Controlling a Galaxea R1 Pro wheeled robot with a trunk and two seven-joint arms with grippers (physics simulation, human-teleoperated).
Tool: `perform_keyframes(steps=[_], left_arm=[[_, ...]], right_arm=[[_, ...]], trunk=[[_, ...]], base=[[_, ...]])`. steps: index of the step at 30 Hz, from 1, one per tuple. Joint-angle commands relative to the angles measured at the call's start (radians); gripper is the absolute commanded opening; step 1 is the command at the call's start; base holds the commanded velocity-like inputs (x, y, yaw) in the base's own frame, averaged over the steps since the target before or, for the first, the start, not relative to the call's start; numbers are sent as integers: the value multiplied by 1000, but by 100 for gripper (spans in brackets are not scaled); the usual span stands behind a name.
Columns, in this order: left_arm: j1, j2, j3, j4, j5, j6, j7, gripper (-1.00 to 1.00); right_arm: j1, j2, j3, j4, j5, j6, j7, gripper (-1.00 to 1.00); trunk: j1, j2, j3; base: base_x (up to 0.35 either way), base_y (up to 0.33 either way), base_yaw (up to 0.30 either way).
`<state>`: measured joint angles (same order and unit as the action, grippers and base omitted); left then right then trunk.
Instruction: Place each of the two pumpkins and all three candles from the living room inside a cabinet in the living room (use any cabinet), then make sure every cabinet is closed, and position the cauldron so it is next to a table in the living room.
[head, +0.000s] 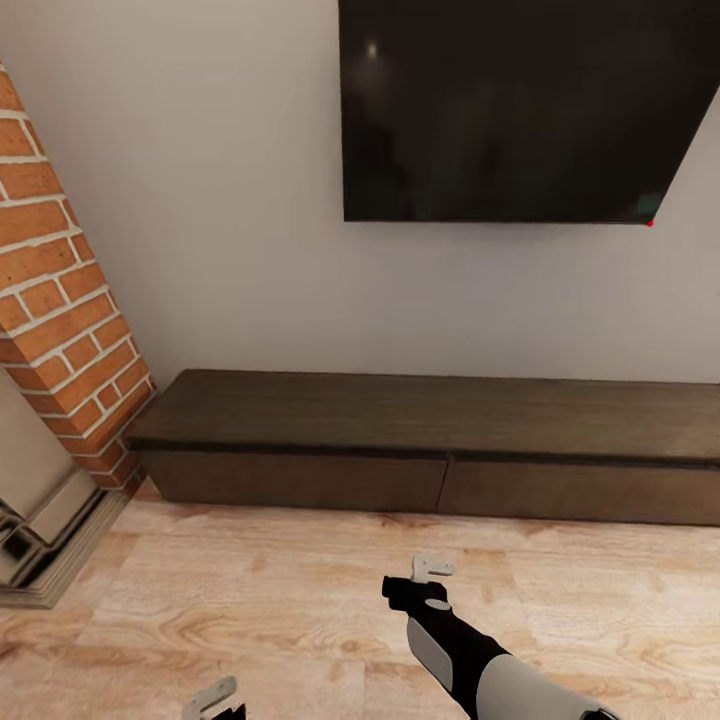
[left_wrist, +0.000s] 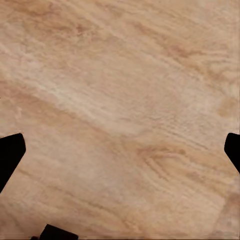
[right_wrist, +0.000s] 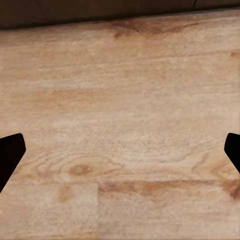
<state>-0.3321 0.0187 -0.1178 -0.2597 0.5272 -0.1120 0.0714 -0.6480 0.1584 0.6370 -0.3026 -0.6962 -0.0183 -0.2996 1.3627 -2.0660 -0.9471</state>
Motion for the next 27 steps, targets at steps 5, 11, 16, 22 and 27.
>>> perform_keyframes(steps=[5, 11, 16, 22, 27], left_arm=[[-8, 67, 113, -245, 5, 426, -115, 100], [-8, 133, 288, -548, 6, 785, -211, 100], [-8, 142, 350, -708, 6, 964, -337, 100], [-8, 204, 384, -748, 8, 1069, -550, 100], [-8, 244, 390, -746, 7, 1098, -768, 100]], right_arm=[[-1, 0, 3, 1, -12, -1, 182, 100], [-1, -10, 2, 9, -15, -34, 237, 100], [-1, -42, 2, 10, -40, -77, 279, 100], [-1, -111, 2, 5, -183, -60, 547, 100], [-1, -137, 2, -1, -240, -22, 671, 100]], trunk=[[19, -36, -16], [42, -78, -35], [61, -113, -51], [84, -155, -70], [103, -190, -85]], base=[[0, 0, -1], [0, 0, 0], [0, 0, 0], [0, 0, 0], [0, 0, 0]])
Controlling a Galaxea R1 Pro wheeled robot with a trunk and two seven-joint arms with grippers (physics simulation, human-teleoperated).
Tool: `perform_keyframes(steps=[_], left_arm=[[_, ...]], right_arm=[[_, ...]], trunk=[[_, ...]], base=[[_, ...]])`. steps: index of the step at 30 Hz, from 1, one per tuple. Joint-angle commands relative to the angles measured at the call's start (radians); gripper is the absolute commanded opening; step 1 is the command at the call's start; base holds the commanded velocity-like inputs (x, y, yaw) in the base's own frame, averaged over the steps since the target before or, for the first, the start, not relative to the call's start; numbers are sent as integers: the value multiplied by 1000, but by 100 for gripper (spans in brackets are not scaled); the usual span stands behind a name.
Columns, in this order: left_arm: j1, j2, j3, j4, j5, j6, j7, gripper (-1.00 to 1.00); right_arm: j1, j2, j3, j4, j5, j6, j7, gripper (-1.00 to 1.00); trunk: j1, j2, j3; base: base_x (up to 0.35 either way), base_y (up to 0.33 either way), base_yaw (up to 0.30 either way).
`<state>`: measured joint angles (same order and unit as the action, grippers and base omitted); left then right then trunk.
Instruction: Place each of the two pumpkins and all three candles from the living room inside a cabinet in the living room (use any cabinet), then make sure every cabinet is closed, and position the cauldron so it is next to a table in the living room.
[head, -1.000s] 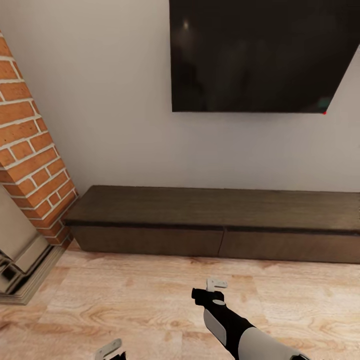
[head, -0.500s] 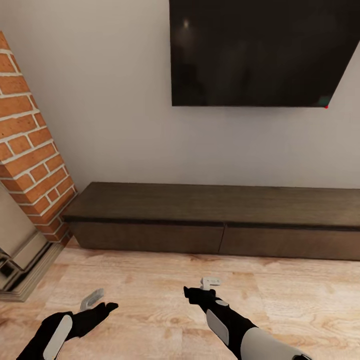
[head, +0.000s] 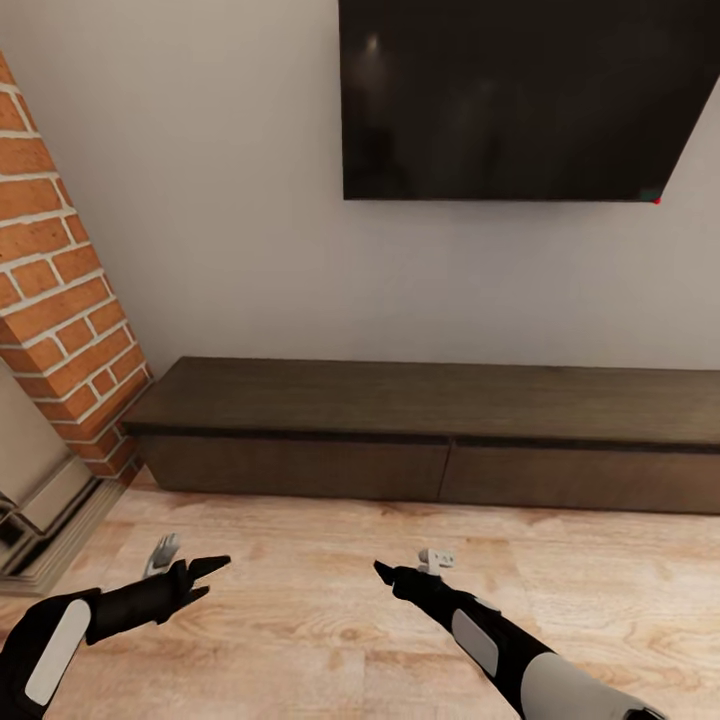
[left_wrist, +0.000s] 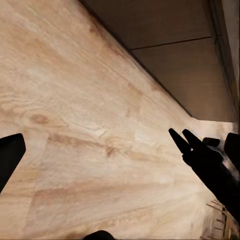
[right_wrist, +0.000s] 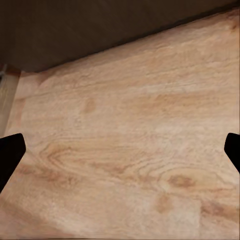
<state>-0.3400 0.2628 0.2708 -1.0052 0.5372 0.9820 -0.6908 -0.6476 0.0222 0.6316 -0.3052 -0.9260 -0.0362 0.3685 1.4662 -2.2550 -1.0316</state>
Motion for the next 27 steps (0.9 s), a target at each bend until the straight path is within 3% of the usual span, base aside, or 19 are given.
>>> perform_keyframes(steps=[1, 6, 11, 14, 16, 22, 27], left_arm=[[-1, 5, 2, 2, -5, 7, -38, 100], [1, 15, 4, 8, -3, 10, -72, 100], [1, 22, 4, 10, -1, 10, -77, 100], [1, 22, 4, 10, 0, 10, -78, 100], [1, 22, 4, 10, 0, 10, -78, 100], [1, 21, 4, 10, 1, 11, -81, 100], [1, 20, 5, 10, 2, 12, -83, 100]], right_arm=[[-1, -1, 6, 0, -18, -3, 13, 100], [-1, -2, 0, -104, -67, 6, 93, 100], [-1, -5, -16, -167, -240, 11, 129, 100], [-1, -9, -58, -185, -366, 31, 211, 100], [-1, -11, -85, -188, -419, 39, 248, 100], [-1, -31, -211, -184, -459, 45, 278, 100], [-1, -36, -248, -186, -462, 45, 320, 100]], trunk=[[4, -8, -4], [23, -43, -20], [42, -78, -35], [54, -99, -45], [61, -113, -51], [80, -148, -67], [80, -148, -67]], base=[[0, 0, 0], [0, 0, 0], [0, 0, 0], [0, 0, 0], [0, 0, 0], [0, 0, 0], [0, 0, 0]])
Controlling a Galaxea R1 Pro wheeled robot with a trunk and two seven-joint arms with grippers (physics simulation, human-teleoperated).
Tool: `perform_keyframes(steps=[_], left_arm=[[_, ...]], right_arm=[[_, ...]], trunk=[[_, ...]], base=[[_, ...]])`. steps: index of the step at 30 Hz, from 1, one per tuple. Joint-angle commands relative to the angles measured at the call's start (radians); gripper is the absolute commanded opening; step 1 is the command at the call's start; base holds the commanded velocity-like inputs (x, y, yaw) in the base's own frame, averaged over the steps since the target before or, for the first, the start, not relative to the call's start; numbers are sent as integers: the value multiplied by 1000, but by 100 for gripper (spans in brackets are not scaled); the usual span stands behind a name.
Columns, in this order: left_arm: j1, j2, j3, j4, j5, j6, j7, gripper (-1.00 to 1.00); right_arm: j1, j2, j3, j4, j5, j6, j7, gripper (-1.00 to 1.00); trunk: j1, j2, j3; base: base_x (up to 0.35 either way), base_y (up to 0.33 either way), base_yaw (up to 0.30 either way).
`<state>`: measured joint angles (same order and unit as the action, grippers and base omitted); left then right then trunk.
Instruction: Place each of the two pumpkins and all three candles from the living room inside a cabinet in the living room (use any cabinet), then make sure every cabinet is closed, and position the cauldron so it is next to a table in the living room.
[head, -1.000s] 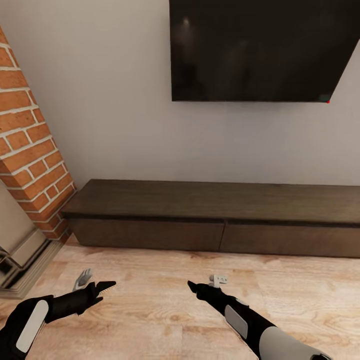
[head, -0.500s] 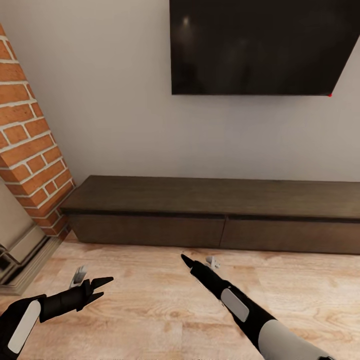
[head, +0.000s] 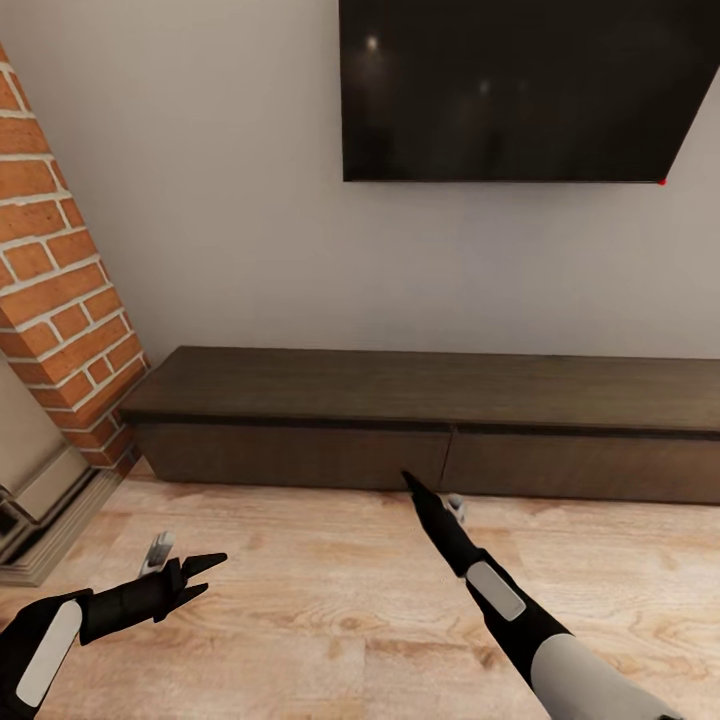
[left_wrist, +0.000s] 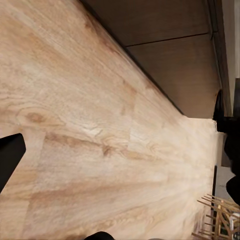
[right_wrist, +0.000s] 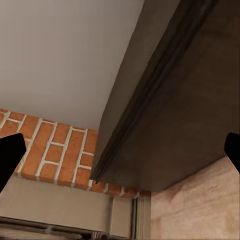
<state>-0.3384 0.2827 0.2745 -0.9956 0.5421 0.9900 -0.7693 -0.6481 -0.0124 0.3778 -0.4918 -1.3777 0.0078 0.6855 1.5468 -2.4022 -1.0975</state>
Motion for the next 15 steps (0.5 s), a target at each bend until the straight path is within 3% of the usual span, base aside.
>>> perform_keyframes(steps=[1, 6, 8, 15], left_arm=[[-1, 0, 1, 0, -3, 4, -10, 100], [-1, 0, -8, 0, -6, 4, -77, 100], [-1, 0, -8, 0, -6, 4, -87, 100], [-1, 0, -8, 0, -6, 4, -97, 100]], right_arm=[[-1, -1, 5, 0, -9, -2, 33, 100], [-1, -3, 3, 8, -6, -1, 222, 100], [-1, -3, 2, 9, -8, 2, 234, 100], [-1, -3, 4, 10, -6, 8, 110, 100]], trunk=[[0, 0, -1], [0, 0, -1], [0, 0, -1], [0, 0, -1]], base=[[0, 0, 0], [0, 0, 0], [0, 0, 0], [51, 72, 0]])
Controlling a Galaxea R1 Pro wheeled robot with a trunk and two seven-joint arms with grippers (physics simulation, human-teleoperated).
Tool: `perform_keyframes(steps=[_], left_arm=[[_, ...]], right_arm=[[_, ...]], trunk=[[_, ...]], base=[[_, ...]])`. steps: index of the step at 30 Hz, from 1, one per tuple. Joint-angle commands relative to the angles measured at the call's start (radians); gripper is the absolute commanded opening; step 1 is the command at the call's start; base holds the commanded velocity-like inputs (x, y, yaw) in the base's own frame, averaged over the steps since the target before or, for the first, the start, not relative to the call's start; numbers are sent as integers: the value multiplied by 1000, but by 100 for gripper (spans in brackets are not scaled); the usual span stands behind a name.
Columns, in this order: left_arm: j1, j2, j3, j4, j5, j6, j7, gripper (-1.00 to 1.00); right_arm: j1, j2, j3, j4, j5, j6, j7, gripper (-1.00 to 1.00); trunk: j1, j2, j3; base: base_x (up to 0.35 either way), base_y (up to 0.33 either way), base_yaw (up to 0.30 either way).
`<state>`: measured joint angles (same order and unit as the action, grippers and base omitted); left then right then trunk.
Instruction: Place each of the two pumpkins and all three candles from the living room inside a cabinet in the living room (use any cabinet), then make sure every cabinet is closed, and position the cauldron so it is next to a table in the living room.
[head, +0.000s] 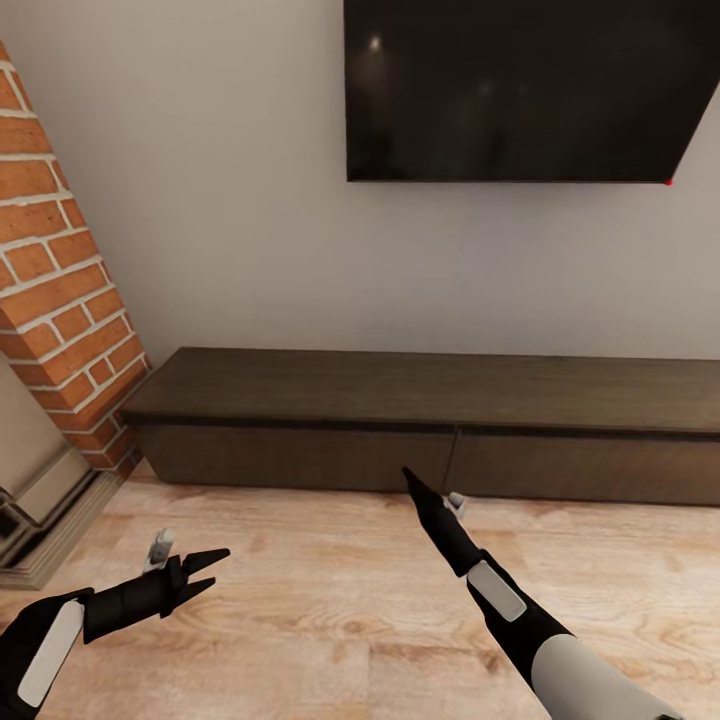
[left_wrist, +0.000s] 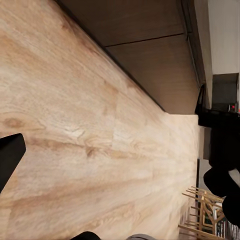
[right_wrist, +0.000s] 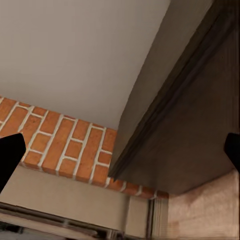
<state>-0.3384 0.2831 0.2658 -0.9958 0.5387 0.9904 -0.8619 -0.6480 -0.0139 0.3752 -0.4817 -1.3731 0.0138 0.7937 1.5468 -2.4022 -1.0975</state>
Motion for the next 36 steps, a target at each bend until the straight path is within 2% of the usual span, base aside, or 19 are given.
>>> perform_keyframes(steps=[1, 11, 26, 30, 33, 36], left_arm=[[-1, 0, 0, 0, -2, 4, -5, 100], [-1, 1, 0, 0, -2, 4, -6, 100], [-1, 0, -2, 0, -2, 4, -6, 100], [-1, 0, -3, 0, -3, 4, -6, 100], [-1, 0, -4, 0, -3, 4, -6, 100], [-1, -1, -4, 0, -3, 4, -6, 100]], right_arm=[[-1, -1, 8, 1, -9, 5, -9, 100], [-1, 1, 6, 0, -8, 12, -29, 100], [-1, 1, 4, 4, -8, -2, -29, 100], [-1, 2, 3, 36, -9, 10, -37, 100], [-1, 2, 2, 67, -8, 16, -70, 100], [-1, 3, 1, 77, -10, -7, -79, 100]], trunk=[[0, 0, -1], [0, 0, -1], [0, 0, -1], [0, 0, -1], [0, 0, -1], [0, 0, -1]], base=[[22, 32, 0], [5, 155, 0], [0, 50, 0], [0, 11, 0], [2, 2, 0], [112, 0, 0]])
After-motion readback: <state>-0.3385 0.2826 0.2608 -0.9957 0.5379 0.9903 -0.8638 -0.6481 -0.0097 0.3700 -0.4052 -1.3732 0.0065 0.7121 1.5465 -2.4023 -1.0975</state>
